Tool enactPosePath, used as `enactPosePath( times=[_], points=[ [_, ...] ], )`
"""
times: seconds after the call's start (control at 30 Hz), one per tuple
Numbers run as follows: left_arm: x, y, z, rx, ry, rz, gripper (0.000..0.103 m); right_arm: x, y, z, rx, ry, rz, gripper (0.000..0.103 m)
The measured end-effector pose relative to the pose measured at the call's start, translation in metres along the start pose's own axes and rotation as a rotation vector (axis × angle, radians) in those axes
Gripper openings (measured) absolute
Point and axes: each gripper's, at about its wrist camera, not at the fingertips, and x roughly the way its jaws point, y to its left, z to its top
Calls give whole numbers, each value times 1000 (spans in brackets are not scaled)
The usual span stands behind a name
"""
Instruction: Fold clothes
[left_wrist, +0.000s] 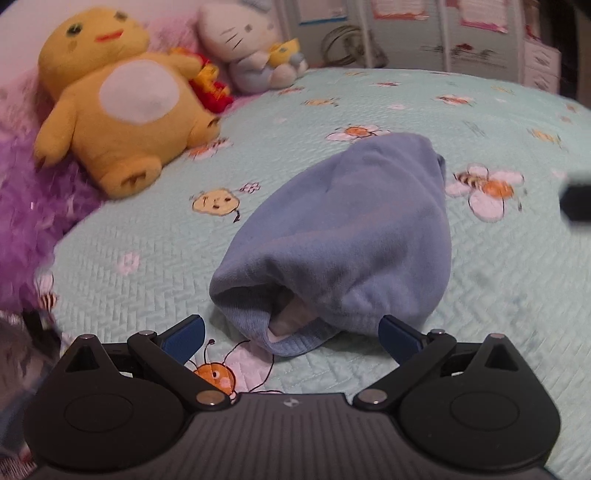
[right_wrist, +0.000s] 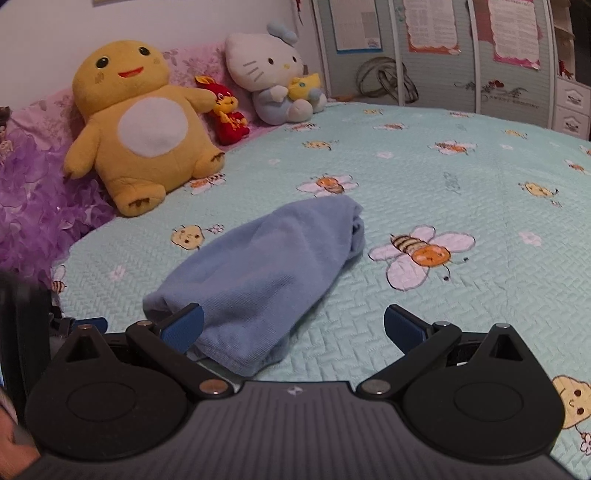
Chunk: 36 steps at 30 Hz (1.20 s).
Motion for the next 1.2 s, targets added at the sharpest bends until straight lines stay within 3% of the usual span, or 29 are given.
enactPosePath(
  times=[0.23, 0.37, 0.5, 0.63, 0.7, 0.83, 0.97, 1.1, 1.2],
  points=[
    [7, -43, -28, 269, -104, 17, 103, 2, -16, -15, 65, 35, 5, 102],
    [14, -58, -31, 338, -141, 45, 103, -2, -21, -22, 55, 37, -5, 102],
    [23, -49, -13, 233, -149, -47, 103, -5, -31, -23, 90, 33, -4, 102],
    [41, -38, 5, 71, -54, -121, 103, -7, -39, -23, 118, 20, -13, 102],
    [49, -29, 5, -71, 20, -141, 103, -8, -42, -24, 128, 18, -18, 102],
    [62, 1, -4, -377, 79, -299, 103, -8, -50, -26, 150, 20, -21, 102],
    [78, 19, 0, -526, 77, -258, 103, -8, -55, -29, 153, 25, -28, 102],
    [97, 26, 7, -561, 132, -239, 102, -9, -59, -32, 156, 23, -30, 102],
    [104, 21, 12, -545, 131, -232, 102, -9, -60, -32, 159, 24, -33, 102]
  ],
)
